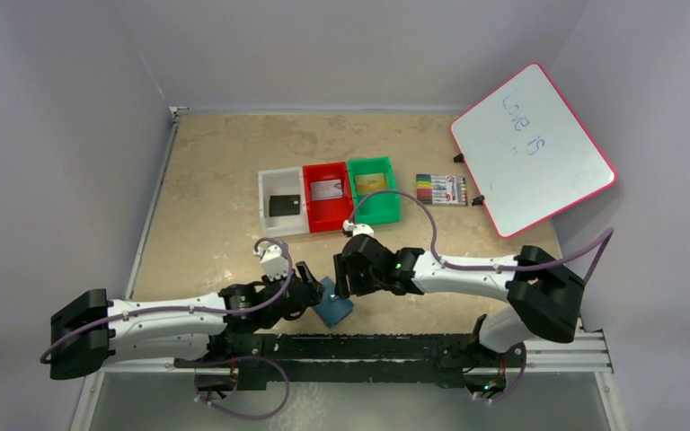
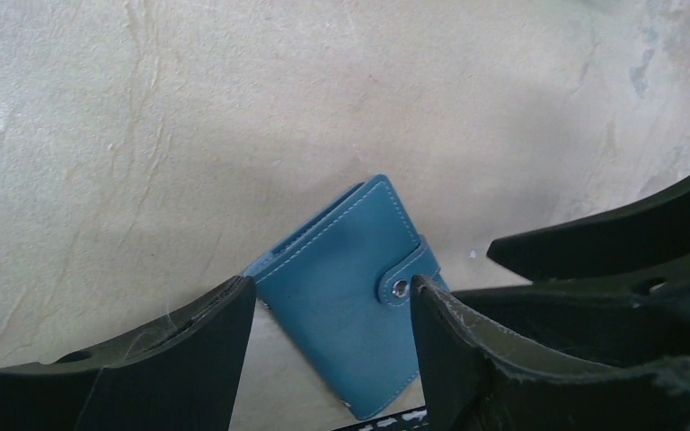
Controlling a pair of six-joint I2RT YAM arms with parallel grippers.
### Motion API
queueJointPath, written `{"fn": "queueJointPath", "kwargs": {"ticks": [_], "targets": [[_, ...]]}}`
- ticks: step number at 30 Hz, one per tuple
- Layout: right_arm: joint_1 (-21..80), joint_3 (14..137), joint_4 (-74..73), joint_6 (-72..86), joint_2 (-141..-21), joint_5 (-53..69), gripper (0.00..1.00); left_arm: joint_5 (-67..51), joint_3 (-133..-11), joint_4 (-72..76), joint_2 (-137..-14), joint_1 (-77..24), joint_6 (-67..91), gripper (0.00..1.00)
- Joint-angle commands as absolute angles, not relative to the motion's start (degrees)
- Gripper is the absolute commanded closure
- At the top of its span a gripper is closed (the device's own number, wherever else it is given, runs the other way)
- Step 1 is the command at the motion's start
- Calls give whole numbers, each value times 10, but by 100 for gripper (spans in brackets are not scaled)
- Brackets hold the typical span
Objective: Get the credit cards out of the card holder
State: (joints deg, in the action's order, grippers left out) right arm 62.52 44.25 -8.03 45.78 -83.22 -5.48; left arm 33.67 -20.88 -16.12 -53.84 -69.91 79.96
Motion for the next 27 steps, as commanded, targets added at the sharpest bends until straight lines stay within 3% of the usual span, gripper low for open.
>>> {"fn": "queueJointPath", "kwargs": {"ticks": [1, 8, 16, 27], "targets": [[628, 499, -92, 435, -851, -95, 39, 317, -235, -186, -562, -710, 809, 39], [637, 504, -91, 405, -854, -95, 45, 326, -225, -150, -618, -736, 837, 43], [668, 532, -104, 399, -887, -109, 49, 353, -218, -83, -663, -737, 840, 61], [713, 550, -199, 467, -948, -190, 53, 365, -199, -78, -661, -737, 856, 65]]}}
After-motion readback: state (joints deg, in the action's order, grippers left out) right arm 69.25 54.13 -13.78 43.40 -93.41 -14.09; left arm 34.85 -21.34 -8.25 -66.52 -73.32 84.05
